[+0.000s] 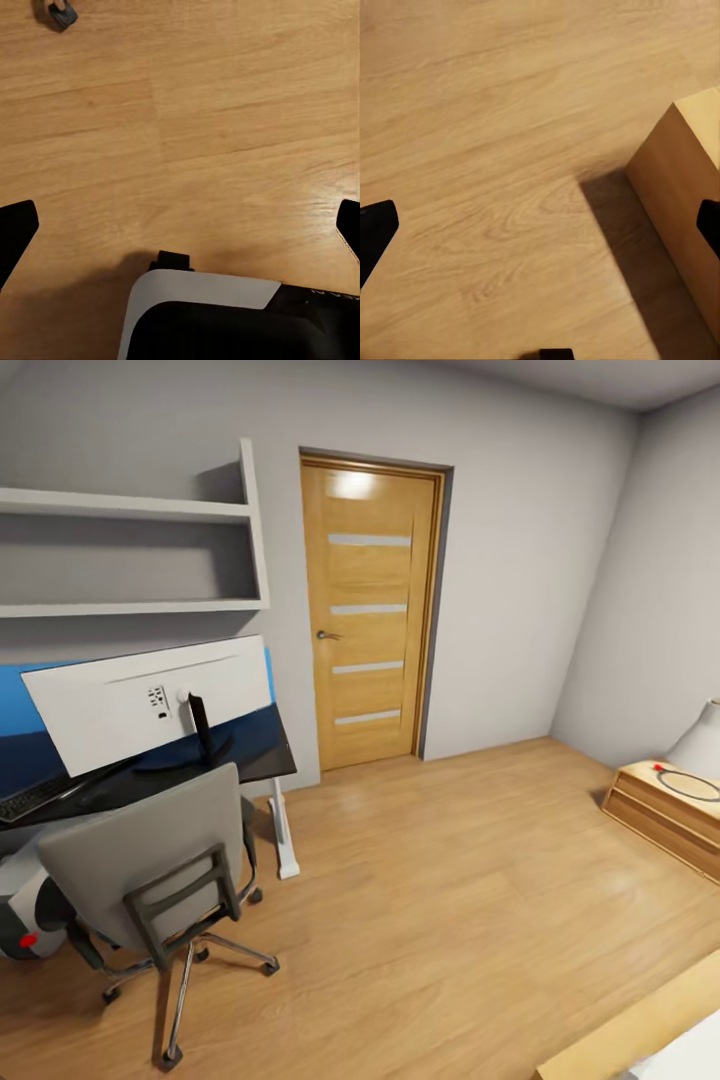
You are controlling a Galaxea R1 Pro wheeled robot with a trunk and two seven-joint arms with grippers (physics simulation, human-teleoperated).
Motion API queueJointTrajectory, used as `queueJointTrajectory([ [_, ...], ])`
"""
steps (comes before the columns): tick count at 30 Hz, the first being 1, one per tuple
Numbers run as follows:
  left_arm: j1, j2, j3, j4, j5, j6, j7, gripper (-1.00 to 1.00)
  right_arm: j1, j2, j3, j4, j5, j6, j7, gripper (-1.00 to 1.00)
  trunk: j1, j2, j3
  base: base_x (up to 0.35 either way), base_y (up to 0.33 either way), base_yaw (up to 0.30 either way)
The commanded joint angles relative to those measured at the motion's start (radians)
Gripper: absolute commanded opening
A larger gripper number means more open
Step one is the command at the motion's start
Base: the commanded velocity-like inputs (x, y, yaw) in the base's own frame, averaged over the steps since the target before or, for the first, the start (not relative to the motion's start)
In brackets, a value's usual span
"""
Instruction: In the bedroom, organize the workspace by keeping the computer under the desk, ensuring the monitor is on the desk, placing the keyboard on the desk next to the monitor, placing the mouse on the desk next to the keyboard, moving the folder from the swivel chair onto the desk next to the mouse, stacking the notebook on top of the folder with the pen on top of the notebook, and positioning the swivel chair next to the desk.
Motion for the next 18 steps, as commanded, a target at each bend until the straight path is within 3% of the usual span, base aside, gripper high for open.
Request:
queueJointTrajectory([
  [1,0.0,0.0,-0.001,-0.002,0.006,-0.001,0.0,1.0,-0.001,0.0,0.0,0.001,0.0,-0.003,-0.002,1.0,0.001,0.0,-0.001,0.323,0.0,0.0],
  [9,0.0,0.0,-0.002,-0.002,0.005,0.001,0.0,1.0,-0.001,-0.001,0.0,-0.001,0.001,-0.005,-0.002,1.0,0.001,0.0,-0.001,0.323,0.0,-0.029],
  [18,0.0,0.0,-0.003,-0.002,0.005,0.007,0.0,1.0,-0.001,-0.001,0.001,-0.001,0.001,-0.008,-0.002,1.0,0.001,0.0,-0.001,0.323,0.0,-0.238],
])
